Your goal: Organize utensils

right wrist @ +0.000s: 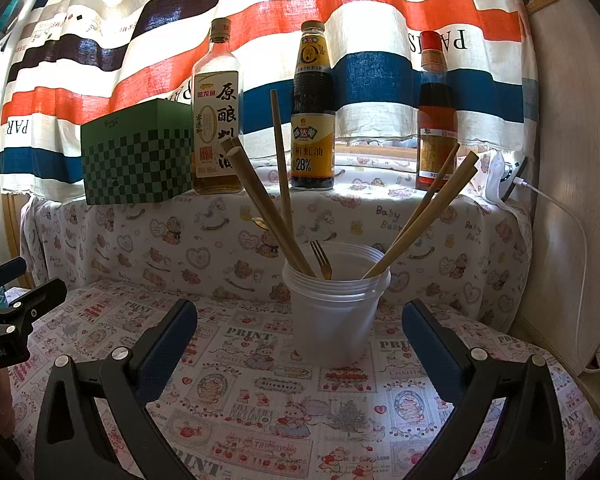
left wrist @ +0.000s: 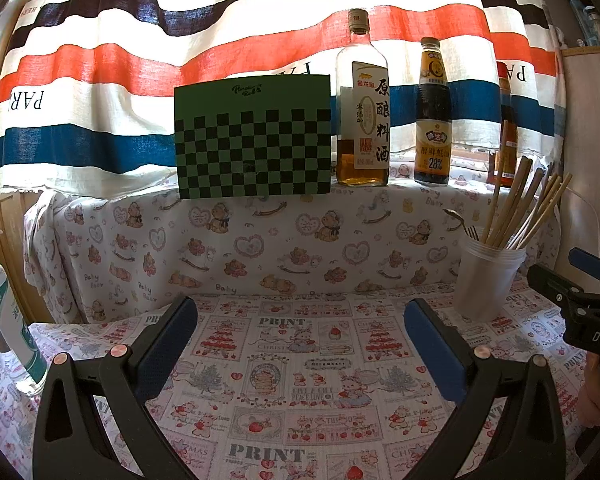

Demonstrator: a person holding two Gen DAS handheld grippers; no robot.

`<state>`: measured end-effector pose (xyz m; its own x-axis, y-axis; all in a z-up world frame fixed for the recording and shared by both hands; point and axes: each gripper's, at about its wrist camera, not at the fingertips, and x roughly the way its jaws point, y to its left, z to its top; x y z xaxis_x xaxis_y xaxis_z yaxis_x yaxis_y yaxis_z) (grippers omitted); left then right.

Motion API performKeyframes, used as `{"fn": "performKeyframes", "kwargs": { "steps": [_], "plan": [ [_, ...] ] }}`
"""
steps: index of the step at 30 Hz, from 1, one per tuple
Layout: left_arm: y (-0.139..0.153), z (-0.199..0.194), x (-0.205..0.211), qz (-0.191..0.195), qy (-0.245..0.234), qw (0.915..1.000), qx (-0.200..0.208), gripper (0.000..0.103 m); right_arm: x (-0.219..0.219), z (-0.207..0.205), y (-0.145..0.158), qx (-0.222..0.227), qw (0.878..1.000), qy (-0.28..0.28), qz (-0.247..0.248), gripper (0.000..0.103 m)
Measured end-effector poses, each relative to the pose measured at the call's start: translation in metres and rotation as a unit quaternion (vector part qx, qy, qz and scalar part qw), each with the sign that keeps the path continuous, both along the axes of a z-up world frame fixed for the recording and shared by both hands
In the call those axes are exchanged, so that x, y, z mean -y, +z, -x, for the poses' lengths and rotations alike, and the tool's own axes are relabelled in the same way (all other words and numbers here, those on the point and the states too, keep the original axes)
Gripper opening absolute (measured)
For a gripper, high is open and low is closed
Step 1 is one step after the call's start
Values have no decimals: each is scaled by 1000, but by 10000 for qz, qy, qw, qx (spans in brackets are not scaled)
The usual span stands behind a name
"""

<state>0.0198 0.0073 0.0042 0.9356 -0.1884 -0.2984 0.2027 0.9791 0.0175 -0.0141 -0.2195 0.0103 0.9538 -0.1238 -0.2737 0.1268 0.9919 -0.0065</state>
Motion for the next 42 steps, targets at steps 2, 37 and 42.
{"fn": "performKeyframes", "kwargs": {
  "steps": [2,37,42],
  "plan": [
    [-1,-1,-1,5,3,10000,-7,103,0,0,0,-2,10000,1,0,103],
    [-3,-2,-1,-2,6,10000,-42,103,0,-1,0,-39,10000,22,-7,103],
    [-3,-2,-1,-11,2,10000,-37,103,0,-1,-3,-35,10000,17,-16,103]
  ]
}}
